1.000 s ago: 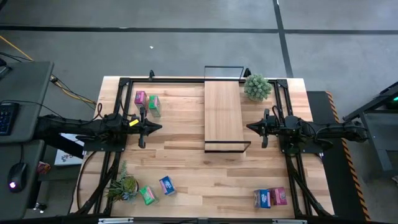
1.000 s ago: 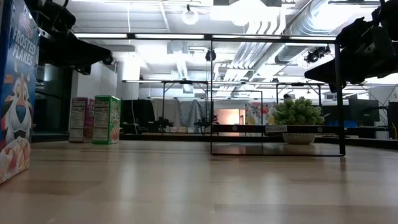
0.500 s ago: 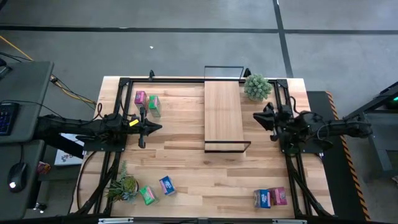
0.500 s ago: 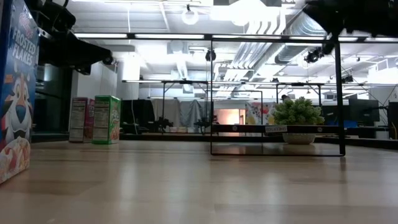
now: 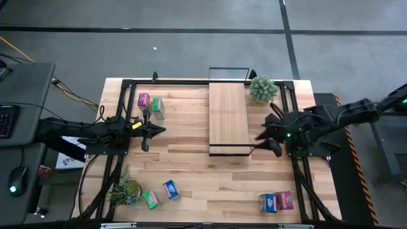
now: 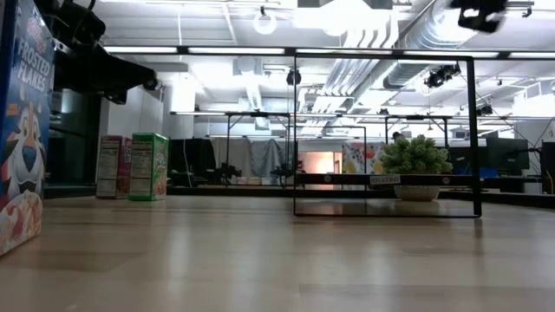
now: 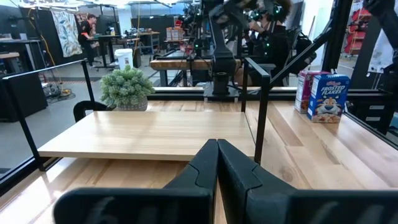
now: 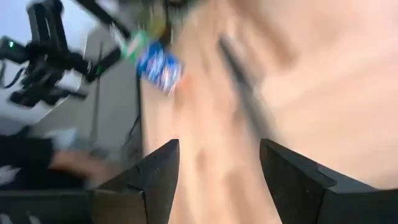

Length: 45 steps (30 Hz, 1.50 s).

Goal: Stack cereal on shelf
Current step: Put the right blue cereal box on the shelf

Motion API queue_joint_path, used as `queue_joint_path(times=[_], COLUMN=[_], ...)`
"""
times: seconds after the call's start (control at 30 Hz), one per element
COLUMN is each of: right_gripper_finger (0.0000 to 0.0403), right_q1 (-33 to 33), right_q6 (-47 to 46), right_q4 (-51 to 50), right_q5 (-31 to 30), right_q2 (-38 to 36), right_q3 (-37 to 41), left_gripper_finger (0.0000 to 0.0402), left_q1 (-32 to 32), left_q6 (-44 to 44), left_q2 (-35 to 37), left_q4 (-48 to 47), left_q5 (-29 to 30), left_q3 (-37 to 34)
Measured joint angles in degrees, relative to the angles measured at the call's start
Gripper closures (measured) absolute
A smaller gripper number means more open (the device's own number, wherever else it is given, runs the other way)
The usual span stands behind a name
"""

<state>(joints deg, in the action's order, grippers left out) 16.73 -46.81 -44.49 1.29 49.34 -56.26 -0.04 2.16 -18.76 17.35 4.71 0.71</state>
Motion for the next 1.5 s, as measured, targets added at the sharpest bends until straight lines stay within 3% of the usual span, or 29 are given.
queue_joint_path(times=[0.2,0.47,0.7,0.87,1.1,1.5], right_gripper_finger=[0.0187,0.0187,0.0187,0.0187,0.0187,0.0187], right_q1=[11.67,29.17,37.02,38.86,38.94,38.78], right_q6=[-22.49,-53.71,-72.18,-79.36,-82.27,-86.41], right_q4=[-6.26,-6.32,-10.19,-15.51,-22.26,-27.69], right_q5=[1.75,-4.5,-3.93,-1.39,0.71,0.22], right_q2=[6.75,16.64,28.33,36.23,45.21,52.42], right_q3=[-7.83,-13.2,-19.08,-23.36,-29.64,-32.97], left_gripper_finger=[0.0401,0.0401,0.0401,0.0401,0.0401,0.0401], left_q1=[0.0,-0.01,0.0,0.0,0.0,-0.01], left_q6=[0.0,0.0,0.01,0.0,0.0,0.01], left_q2=[0.01,0.01,0.02,0.02,0.02,0.02], left_q4=[0.02,0.0,0.01,0.02,0.01,0.01], left_q5=[0.0,0.0,0.02,0.02,0.01,0.02], left_q3=[0.01,0.01,0.01,0.0,0.01,0.01])
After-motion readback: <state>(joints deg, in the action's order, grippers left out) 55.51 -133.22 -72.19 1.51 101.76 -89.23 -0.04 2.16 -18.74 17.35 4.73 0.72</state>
